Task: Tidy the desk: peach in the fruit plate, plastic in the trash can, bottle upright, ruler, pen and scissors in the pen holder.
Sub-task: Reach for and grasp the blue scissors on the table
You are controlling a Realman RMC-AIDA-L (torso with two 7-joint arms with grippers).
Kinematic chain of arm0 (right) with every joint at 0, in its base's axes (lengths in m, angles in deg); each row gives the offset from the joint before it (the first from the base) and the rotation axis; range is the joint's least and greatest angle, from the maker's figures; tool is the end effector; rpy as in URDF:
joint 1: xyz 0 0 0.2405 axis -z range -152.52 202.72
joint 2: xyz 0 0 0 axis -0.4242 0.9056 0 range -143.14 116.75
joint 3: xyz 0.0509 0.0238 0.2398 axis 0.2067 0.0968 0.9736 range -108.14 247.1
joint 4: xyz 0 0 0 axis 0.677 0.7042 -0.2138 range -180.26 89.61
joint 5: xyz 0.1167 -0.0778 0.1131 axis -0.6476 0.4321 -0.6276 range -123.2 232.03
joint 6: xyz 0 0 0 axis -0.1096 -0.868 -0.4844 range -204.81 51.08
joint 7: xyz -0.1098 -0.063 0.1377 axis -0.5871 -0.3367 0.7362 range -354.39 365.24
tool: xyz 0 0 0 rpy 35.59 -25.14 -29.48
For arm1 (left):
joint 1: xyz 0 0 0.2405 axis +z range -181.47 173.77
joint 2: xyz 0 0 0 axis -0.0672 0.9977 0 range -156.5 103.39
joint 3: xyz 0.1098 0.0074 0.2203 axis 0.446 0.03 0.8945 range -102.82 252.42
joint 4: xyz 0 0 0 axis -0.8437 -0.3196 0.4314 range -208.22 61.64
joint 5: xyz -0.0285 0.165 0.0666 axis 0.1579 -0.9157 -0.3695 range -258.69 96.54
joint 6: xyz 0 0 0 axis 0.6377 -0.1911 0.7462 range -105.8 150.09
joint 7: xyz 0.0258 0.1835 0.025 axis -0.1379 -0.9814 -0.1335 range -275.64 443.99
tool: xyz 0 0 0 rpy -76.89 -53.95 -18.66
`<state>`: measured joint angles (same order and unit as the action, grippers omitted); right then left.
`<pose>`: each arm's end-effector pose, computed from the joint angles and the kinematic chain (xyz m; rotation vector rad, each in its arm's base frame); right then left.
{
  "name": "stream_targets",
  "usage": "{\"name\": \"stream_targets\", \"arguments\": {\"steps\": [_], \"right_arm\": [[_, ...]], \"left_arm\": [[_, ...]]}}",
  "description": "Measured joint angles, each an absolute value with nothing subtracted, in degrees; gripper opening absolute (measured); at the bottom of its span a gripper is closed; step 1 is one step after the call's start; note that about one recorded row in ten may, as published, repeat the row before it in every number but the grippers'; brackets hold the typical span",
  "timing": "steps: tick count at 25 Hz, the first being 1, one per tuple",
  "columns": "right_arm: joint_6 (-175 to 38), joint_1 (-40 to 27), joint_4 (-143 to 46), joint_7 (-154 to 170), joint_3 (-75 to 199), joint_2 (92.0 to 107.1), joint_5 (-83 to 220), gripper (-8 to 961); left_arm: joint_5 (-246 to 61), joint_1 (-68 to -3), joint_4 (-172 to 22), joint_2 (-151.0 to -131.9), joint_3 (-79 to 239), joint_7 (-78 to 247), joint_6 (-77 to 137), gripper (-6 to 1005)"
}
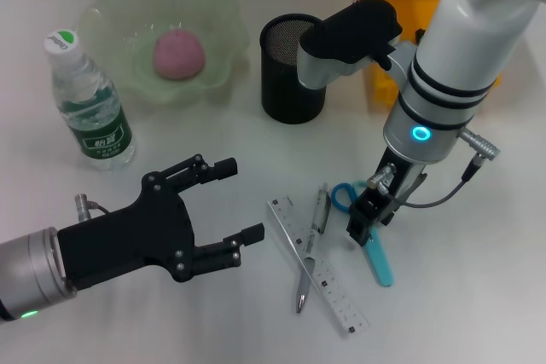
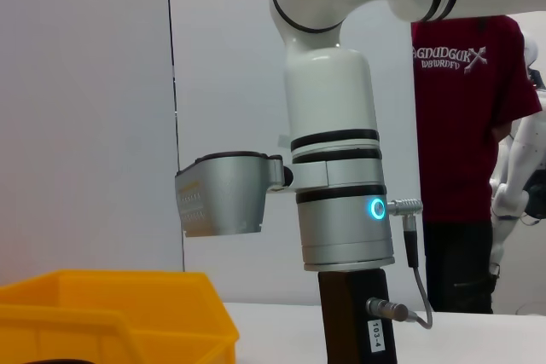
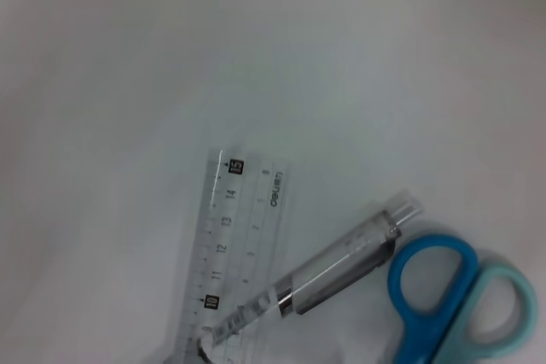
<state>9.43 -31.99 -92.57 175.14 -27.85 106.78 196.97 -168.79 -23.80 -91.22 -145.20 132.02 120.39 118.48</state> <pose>0.1750 0.3178 -0.1041 -2.5168 1.1879 -0.9303 -0.2194 0.2368 -0.0596 -2.5998 -0.1131 -1.0420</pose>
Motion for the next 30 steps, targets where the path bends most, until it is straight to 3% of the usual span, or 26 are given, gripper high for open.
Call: {"name": "stream_targets", "arguments": {"steps": [30], "right_arm": [[9.96, -33.1, -91.74, 175.15, -29.59, 106.78, 196.74, 447]], "left_arm": [[-168.79, -23.71, -91.22, -145.2, 132.02, 120.39, 118.65, 802]]}}
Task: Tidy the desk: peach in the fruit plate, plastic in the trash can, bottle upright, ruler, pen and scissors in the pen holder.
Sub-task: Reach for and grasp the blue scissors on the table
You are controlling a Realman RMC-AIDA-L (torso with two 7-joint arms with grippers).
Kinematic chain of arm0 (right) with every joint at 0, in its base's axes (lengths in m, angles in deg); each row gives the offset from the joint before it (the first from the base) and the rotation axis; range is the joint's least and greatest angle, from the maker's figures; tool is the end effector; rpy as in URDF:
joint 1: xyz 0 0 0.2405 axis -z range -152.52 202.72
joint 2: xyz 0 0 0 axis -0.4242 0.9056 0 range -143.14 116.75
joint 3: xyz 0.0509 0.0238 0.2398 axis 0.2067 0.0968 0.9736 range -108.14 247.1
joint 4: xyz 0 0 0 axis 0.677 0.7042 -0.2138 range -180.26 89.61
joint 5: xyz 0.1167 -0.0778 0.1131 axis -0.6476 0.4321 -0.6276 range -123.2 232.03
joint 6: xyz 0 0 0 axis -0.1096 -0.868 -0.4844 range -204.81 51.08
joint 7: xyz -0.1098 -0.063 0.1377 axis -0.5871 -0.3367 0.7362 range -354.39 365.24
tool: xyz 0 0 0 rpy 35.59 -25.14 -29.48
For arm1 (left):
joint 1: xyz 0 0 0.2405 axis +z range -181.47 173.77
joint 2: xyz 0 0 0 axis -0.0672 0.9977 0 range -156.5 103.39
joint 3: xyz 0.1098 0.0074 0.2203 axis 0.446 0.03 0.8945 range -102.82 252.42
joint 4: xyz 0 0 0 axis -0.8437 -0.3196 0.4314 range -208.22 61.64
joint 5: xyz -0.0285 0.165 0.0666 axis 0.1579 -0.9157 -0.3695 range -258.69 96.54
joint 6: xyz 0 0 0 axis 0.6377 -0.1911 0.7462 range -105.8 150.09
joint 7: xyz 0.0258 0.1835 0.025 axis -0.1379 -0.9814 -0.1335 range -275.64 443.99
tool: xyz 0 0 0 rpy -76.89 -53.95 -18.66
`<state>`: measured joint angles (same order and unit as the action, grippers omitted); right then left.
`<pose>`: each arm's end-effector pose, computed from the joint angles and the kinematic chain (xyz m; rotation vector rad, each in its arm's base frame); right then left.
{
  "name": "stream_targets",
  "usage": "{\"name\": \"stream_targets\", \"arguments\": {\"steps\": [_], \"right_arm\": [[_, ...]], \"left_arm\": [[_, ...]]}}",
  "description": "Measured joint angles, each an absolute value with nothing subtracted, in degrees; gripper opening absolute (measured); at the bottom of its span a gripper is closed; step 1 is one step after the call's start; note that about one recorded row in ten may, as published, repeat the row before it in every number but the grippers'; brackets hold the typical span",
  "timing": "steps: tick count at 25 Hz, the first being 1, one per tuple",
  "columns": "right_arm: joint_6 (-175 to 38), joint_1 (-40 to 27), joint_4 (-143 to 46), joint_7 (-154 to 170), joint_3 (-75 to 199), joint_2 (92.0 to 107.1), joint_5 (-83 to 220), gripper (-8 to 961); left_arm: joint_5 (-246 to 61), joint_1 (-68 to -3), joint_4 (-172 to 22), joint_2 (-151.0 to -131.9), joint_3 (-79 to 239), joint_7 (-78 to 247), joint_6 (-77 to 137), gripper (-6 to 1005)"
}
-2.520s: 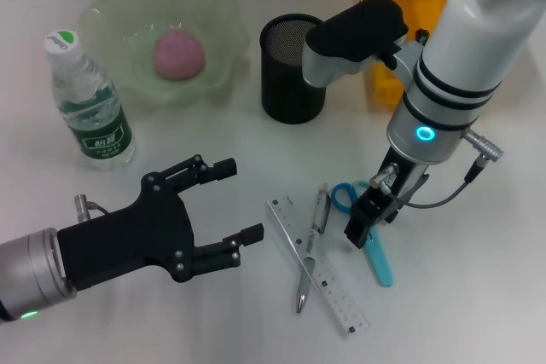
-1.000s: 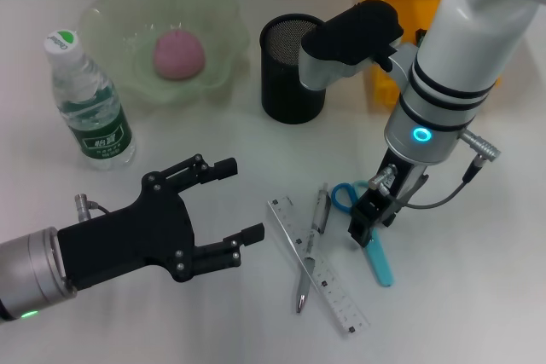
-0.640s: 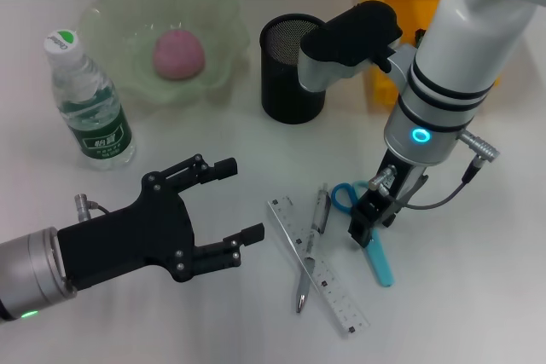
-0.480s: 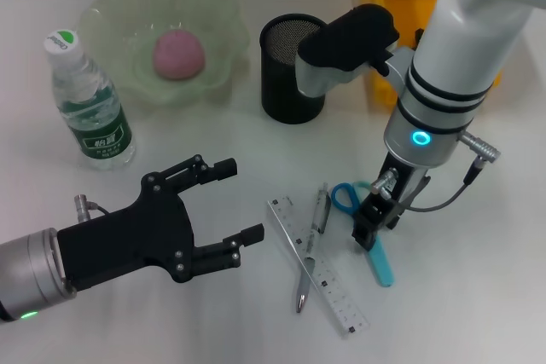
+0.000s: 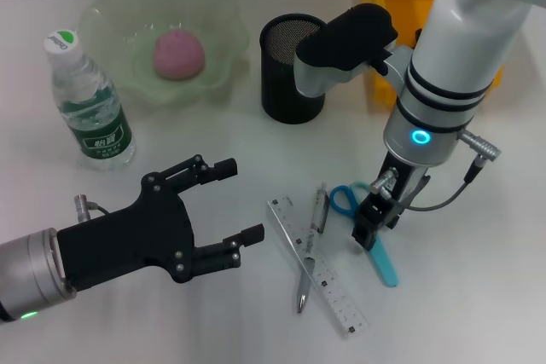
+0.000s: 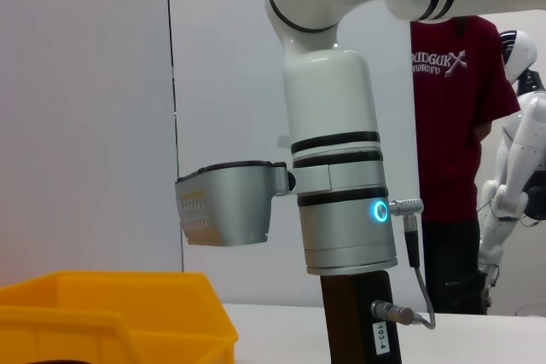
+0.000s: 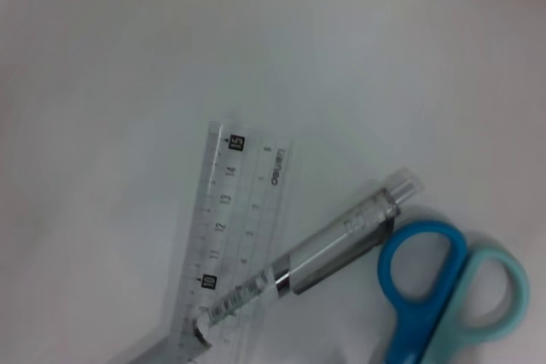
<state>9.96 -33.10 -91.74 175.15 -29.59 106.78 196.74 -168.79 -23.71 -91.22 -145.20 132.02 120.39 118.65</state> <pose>0.1751 0.3159 -0.1043 -2.5168 1.1534 -0.9814 -0.2194 0.2361 -0.0594 -2.5995 -0.1137 -1.0451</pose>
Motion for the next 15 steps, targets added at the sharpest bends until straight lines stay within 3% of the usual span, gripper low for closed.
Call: {"name": "stream_targets", "arguments": {"steps": [15], "right_arm": [[8.28, -33.76, -89.3, 175.15, -30.05, 106.78, 195.18, 444]], "left_arm": [[-168.79, -23.8, -91.22, -145.2, 132.02, 120.39, 118.54, 802]]}}
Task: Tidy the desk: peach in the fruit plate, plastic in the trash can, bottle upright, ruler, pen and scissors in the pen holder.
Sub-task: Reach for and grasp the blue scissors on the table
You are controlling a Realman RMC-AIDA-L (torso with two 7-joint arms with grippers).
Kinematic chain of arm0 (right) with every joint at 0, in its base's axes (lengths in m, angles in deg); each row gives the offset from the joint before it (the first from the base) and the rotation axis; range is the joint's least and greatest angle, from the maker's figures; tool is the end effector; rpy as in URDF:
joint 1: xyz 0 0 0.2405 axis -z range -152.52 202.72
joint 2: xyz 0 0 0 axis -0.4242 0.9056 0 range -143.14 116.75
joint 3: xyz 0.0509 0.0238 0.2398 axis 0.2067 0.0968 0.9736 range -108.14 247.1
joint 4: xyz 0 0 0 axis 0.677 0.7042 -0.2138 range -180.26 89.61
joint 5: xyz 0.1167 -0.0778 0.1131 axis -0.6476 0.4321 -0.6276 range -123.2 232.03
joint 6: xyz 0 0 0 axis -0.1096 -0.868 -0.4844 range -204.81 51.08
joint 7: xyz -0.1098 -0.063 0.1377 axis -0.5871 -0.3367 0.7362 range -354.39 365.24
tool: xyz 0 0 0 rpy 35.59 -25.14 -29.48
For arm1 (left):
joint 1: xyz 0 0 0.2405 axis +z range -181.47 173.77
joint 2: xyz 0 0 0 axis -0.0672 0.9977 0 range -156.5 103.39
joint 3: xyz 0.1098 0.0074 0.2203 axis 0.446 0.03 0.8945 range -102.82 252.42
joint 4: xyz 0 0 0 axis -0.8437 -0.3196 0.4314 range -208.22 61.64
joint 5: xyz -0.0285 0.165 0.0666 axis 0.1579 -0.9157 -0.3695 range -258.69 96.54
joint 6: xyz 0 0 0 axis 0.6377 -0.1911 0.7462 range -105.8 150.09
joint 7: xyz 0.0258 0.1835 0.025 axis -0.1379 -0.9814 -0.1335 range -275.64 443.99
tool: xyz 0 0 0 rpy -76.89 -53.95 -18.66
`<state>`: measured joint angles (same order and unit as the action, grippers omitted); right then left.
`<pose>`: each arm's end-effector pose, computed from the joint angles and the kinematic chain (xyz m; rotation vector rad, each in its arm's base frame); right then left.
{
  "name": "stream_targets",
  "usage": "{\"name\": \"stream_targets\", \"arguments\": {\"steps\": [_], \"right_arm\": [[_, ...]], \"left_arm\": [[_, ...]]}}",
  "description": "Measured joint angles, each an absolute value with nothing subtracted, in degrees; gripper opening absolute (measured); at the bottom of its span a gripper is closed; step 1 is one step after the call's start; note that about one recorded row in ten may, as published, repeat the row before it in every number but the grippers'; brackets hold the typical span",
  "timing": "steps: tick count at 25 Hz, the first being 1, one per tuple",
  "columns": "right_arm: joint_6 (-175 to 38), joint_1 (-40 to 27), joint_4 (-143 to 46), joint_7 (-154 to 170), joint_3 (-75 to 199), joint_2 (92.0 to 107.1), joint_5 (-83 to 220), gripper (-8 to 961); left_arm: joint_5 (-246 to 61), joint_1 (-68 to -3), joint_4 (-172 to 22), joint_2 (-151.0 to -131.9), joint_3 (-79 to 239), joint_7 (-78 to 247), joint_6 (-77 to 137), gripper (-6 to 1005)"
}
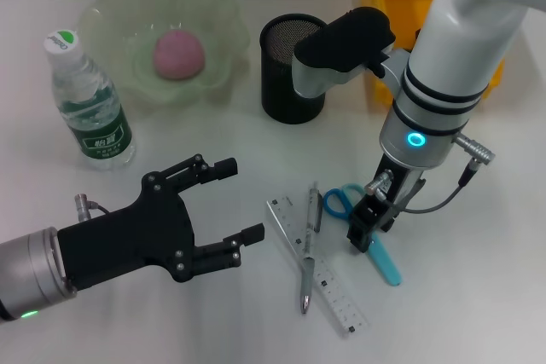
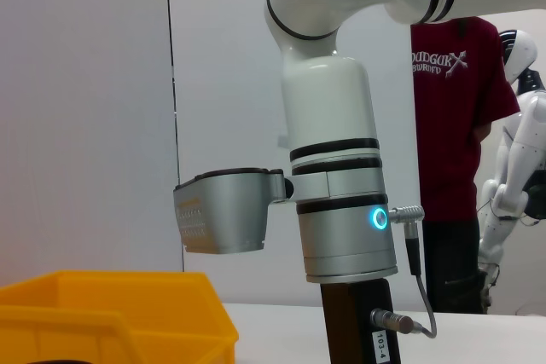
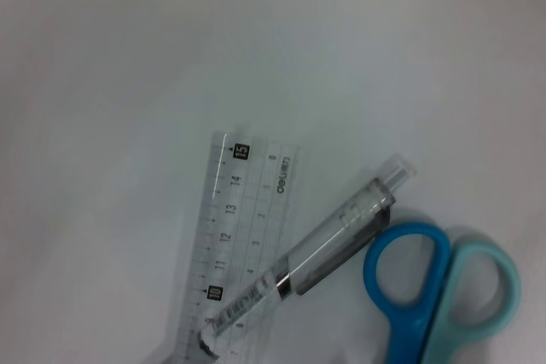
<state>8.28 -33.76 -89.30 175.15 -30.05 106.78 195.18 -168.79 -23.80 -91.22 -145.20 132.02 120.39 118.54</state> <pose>0.1765 0.3158 -0.1085 -2.5168 1.1819 -0.9711 -0.2193 0.2367 -0.0595 -2.5999 -0.1126 -1.0433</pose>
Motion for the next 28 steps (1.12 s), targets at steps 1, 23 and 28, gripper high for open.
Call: {"name": "stream_targets", "arguments": {"steps": [1, 23, 28], "right_arm": [[8.19, -33.76, -89.27, 175.15, -30.06, 106.78, 195.19, 444], [8.34, -34.4, -88.35, 175.14, -30.98, 106.78, 195.34, 264], [8.59, -34.06, -88.4, 175.14, -30.94, 106.77, 195.75, 239]], "left_arm": [[-168.79, -23.81, -91.22, -145.2, 132.02, 120.38, 118.53, 802], [-168.79, -23.8, -91.22, -145.2, 132.02, 120.38, 118.58, 802], [-168.79, -23.8, -91.22, -145.2, 132.02, 120.38, 118.59, 802]]}}
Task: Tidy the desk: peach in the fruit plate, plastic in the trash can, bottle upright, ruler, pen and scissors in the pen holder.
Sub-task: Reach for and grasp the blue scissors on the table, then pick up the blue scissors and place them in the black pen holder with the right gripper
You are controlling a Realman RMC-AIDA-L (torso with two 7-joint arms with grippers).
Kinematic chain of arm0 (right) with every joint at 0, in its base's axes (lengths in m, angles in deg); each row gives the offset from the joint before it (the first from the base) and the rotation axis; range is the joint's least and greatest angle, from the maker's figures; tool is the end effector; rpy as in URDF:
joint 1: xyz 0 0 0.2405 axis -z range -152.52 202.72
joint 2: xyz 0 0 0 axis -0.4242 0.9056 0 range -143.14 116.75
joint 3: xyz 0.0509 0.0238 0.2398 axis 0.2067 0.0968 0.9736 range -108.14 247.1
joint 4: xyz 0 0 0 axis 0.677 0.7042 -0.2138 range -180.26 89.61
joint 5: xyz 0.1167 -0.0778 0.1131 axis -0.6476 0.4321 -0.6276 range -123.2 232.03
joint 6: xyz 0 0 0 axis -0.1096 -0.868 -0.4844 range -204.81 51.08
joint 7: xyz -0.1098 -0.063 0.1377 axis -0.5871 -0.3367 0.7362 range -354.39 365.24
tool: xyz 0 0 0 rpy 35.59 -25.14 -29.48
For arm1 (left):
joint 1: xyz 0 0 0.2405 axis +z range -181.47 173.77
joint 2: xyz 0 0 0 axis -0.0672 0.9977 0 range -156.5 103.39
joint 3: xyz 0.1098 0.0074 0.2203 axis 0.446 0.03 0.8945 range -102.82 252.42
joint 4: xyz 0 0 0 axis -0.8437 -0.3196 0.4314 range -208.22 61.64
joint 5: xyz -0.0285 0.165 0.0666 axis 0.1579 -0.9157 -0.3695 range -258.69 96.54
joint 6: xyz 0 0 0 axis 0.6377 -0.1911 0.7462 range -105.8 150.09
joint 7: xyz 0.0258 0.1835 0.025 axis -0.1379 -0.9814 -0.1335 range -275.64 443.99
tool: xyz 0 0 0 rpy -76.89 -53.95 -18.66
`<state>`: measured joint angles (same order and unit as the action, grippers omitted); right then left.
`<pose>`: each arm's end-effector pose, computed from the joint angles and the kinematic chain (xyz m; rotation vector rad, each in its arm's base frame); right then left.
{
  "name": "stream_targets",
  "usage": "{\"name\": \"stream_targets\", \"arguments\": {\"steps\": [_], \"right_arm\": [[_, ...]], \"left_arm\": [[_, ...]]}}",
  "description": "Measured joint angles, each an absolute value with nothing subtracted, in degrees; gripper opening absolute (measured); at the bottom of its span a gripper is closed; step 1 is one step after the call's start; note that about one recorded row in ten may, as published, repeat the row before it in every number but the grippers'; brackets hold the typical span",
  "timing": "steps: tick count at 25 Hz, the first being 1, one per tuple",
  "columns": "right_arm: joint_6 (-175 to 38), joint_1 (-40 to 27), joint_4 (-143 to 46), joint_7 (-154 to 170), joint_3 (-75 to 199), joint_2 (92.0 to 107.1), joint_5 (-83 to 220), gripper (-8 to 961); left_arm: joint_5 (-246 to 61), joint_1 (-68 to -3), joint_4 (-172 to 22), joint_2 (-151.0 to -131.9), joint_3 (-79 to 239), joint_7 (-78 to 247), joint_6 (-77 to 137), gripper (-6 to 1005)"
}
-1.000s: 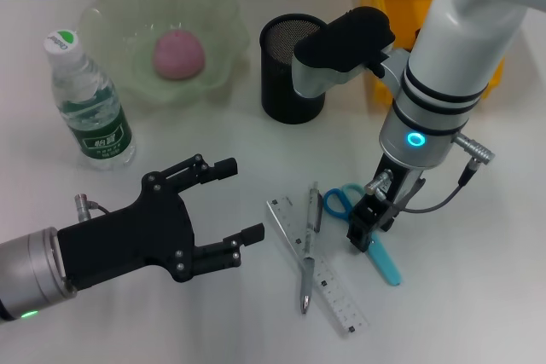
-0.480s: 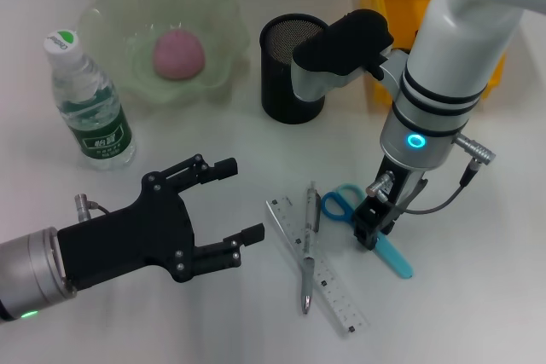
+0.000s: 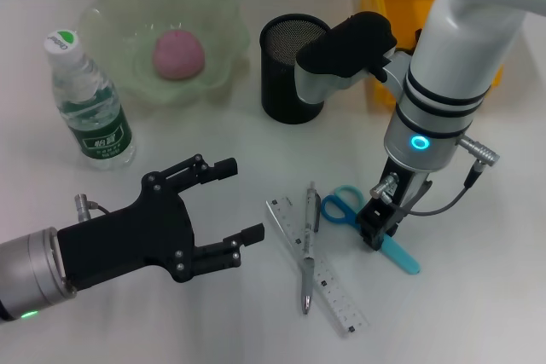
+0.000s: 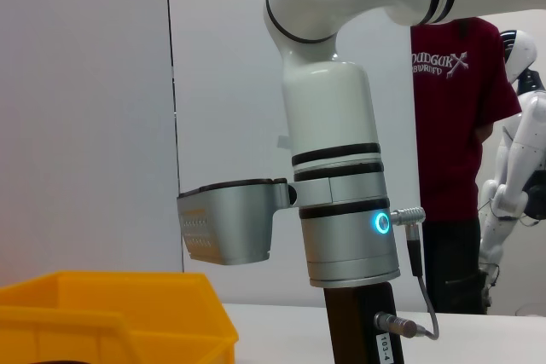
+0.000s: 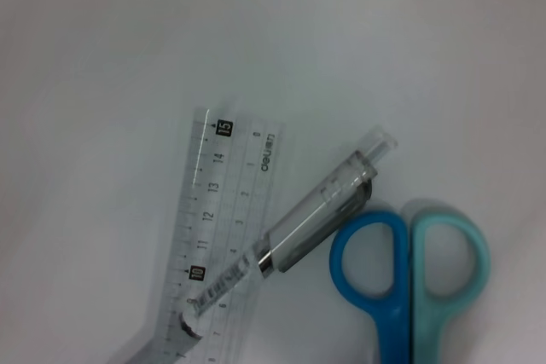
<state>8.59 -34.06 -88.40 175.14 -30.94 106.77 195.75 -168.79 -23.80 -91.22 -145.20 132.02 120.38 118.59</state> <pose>0.1816 0.3146 -0.1068 -2.5003 1.1691 -1.0135 -0.2192 0.2366 -0.0594 -2.5999 -0.1119 -1.0443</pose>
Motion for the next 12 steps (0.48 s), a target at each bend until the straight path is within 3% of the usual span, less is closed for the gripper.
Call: {"name": "stream_targets", "arguments": {"steps": [12], "right_arm": [[9.66, -31.8, -89.34, 175.13, -27.6, 106.8, 199.73, 199]], "left_arm": [[-168.79, -23.71, -91.22, -145.2, 132.01, 120.38, 118.74, 802]]}}
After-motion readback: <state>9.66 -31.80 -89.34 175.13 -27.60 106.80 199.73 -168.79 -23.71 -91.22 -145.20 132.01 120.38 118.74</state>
